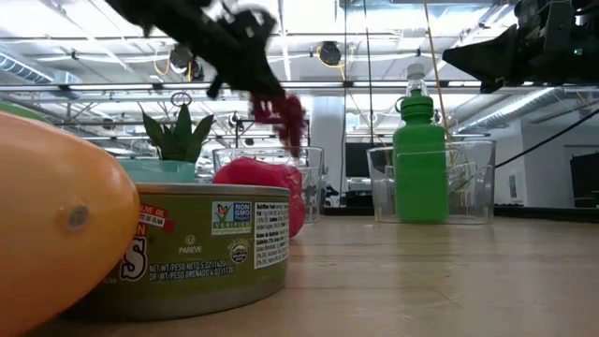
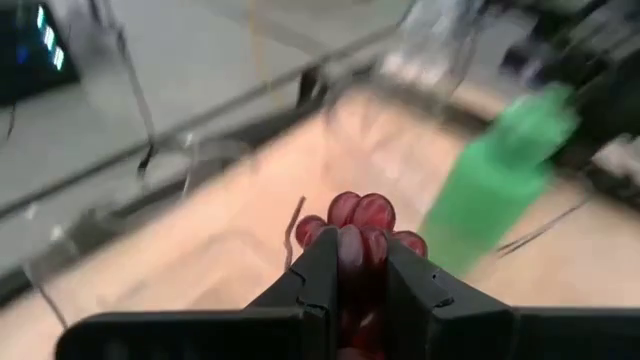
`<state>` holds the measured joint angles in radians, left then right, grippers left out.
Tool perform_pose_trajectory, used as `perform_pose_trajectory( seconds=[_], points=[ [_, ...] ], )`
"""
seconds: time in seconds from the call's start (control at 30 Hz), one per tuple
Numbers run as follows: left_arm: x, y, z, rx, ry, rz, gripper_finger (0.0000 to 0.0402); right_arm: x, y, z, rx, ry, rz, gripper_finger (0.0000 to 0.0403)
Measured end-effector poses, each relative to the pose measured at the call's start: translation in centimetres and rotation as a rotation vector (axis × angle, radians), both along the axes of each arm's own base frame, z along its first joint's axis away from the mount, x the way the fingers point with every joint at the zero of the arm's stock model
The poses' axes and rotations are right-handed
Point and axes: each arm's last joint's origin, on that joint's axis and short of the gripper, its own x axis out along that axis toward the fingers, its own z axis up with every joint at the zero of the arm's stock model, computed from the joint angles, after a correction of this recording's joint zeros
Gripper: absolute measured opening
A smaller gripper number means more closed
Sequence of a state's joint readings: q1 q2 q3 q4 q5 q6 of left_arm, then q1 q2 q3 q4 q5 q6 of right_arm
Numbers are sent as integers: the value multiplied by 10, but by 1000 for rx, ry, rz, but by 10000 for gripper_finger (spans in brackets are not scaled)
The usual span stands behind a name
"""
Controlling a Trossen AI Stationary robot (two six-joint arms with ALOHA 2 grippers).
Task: Pick & Place Food Item
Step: Put the grapes into the left transparent bin
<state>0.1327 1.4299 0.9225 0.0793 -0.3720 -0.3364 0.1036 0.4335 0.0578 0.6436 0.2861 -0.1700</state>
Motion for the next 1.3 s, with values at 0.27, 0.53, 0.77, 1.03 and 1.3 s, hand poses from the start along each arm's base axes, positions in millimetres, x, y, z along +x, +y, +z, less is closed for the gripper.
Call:
perform_pose_trajectory(
  seconds=[0.27,0.53,0.77,1.03,1.3],
  points=[
    [22,19,-52,-106,164,-52,51,0,0,0,-13,4,-3,0],
    [27,21,-71,-154,222,-69,51,0,0,0,-1,1,0,0],
    [27,20,-71,-141,227,-78,72,0,0,0,0,4,0,0],
    [28,13,-71,-99,248,-116,187,0,0,0,-2,4,-1,0],
    [26,11,-66,-70,249,-107,318,0,0,0,11,3,2,0]
  ],
)
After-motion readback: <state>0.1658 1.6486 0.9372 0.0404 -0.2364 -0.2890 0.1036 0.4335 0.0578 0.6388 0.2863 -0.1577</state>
